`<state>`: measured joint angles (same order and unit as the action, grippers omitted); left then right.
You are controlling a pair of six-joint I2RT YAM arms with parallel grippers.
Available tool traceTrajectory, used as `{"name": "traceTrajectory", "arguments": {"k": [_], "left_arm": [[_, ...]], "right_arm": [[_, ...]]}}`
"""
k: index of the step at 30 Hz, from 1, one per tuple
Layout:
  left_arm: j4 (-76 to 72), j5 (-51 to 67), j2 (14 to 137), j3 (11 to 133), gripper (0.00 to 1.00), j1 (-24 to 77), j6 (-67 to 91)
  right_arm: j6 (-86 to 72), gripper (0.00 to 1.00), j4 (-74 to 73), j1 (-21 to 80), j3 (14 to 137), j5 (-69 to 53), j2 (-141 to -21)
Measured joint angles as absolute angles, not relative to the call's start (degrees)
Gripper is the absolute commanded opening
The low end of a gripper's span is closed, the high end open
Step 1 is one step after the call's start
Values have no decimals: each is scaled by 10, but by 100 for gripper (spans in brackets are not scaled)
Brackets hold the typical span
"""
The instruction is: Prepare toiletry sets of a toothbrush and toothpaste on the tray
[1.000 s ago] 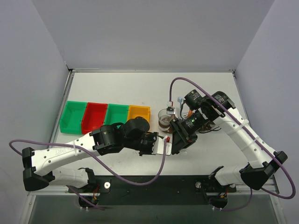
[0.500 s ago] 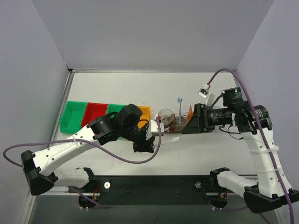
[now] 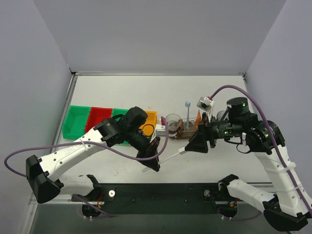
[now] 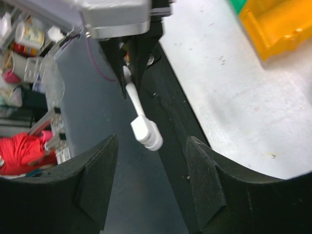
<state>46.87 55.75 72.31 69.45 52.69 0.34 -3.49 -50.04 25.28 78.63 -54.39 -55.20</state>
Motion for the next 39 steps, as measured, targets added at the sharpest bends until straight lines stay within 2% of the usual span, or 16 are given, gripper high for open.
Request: {"name": "traceTrajectory", "arguments": {"k": [5,9,19,29,35,38,39], "left_arm": [[444,614,726,675,0,525,55],[416,645,726,662,0,520,91],[358,687,727,637,0,517,153],[322,705,727,633,0,516,185],[314,710,727,630,0,516,194],[311,710,727,628,0,516,196],[310,711,727,628,0,516,196]], "right_arm": [[-26,53,-500,305,772,-546,-552],[-22,51,-499,309,759,-547,-552],[-18,40,-499,320,754,-560,-552],[-19,36,-490,324,746,-573,-554],[-25,28,-474,325,744,-577,-558],[-28,22,-470,327,744,-581,-561],[-29,16,-469,327,743,-582,-561]]}}
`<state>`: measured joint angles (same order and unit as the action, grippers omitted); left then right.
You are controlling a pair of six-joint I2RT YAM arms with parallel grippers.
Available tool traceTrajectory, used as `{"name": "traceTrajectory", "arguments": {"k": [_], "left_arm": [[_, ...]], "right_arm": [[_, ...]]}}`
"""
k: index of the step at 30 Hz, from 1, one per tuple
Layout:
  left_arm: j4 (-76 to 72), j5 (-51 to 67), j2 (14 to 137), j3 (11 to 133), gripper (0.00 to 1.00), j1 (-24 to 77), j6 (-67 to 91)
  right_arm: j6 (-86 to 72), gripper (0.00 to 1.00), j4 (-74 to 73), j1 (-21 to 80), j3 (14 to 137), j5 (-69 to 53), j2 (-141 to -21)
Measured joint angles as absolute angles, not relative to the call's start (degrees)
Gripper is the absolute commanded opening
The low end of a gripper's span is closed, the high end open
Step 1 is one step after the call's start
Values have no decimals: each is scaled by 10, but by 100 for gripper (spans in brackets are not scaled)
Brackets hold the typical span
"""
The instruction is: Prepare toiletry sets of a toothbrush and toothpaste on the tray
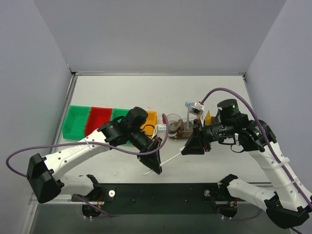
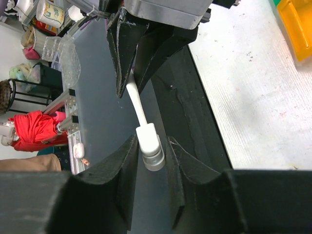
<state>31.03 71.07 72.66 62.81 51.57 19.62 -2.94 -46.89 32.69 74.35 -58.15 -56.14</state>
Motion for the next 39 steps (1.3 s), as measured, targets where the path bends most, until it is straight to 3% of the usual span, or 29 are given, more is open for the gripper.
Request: {"name": "traceTrajectory", "arguments": {"k": [6,7,10,11,12,21,34,39], "left_arm": [[309,718,727,627,3,515,198],[310,719,727,627,16,514,198],[315,717,727,627,40,510,197],[316,715,727,627,77,508,194],[314,707,727,627,82,505,191],[310,575,733,642,90,470,176],[205,322,729,689,92,398,176],[163,278,737,738,92,393,175]], "right_arm": [[-38,0,-469,327,742,-592,-562],[-42,0,-469,327,741,-594,-564],[-53,0,-466,326,739,-595,-568],[-57,0,-465,326,738,-595,-569],[-62,0,-463,326,737,-595,-570],[-101,0,-459,284,708,-575,-555],[-122,0,-462,154,661,-487,-485],[-113,0,-468,77,660,-440,-481]]}}
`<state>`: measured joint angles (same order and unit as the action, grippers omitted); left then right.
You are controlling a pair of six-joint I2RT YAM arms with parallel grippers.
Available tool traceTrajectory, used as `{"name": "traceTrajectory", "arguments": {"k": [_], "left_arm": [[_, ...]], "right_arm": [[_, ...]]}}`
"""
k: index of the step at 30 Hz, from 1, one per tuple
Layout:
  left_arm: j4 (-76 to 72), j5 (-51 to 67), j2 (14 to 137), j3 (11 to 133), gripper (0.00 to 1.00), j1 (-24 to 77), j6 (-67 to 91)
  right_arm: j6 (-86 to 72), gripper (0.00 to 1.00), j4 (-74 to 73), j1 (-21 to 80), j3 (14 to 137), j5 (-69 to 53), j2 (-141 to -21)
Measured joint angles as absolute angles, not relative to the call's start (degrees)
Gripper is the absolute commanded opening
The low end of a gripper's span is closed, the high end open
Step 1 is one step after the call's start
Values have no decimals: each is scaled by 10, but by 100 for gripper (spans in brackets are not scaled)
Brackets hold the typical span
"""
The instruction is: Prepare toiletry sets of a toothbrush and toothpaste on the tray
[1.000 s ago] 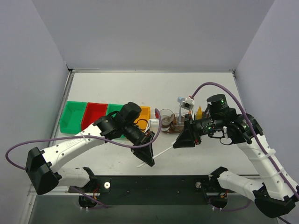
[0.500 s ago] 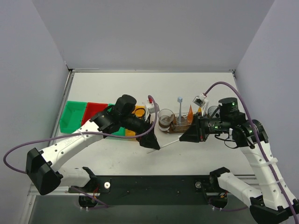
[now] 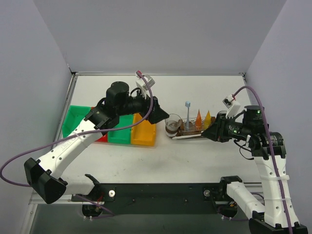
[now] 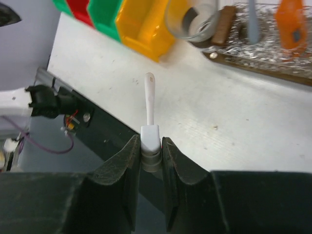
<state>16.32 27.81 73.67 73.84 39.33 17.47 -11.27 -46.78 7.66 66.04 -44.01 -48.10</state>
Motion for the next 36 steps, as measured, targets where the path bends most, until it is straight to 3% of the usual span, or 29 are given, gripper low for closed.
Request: {"name": "traceTrajectory", "arguments": {"k": [14,36], "left_arm": [[155,272,757,738,92,318,178],[149,307,794,736,92,265,204]], "right_arm": [[-55,0,-480,-52,662,-364,-507],[-62,0,-373,-75,650,-378,-608]]}}
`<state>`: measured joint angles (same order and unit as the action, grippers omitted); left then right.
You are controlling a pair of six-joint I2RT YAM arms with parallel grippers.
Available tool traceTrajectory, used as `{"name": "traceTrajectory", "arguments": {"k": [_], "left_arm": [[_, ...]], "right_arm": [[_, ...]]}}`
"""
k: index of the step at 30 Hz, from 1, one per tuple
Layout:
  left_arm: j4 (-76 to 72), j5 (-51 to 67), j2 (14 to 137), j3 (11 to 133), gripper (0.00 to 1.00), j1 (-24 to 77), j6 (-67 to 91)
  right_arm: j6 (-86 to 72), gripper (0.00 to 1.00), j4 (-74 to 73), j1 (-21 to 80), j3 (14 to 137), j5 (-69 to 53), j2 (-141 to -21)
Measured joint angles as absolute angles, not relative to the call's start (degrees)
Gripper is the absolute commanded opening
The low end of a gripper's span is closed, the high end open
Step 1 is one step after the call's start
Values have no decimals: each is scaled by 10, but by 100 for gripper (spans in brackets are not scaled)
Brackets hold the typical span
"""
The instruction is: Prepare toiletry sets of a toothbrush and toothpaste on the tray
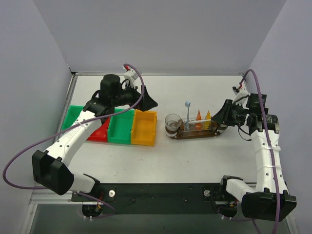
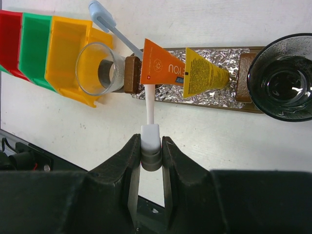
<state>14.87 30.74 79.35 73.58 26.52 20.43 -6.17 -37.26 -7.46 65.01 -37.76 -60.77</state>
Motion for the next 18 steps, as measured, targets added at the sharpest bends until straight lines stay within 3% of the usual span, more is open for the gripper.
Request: {"name": "traceTrajectory", "arguments": {"k": [18], "left_arm": [[147,316,802,730,92,261,206]], "right_arm": [[-61,0,-370,-60,641,-380,-651]]}}
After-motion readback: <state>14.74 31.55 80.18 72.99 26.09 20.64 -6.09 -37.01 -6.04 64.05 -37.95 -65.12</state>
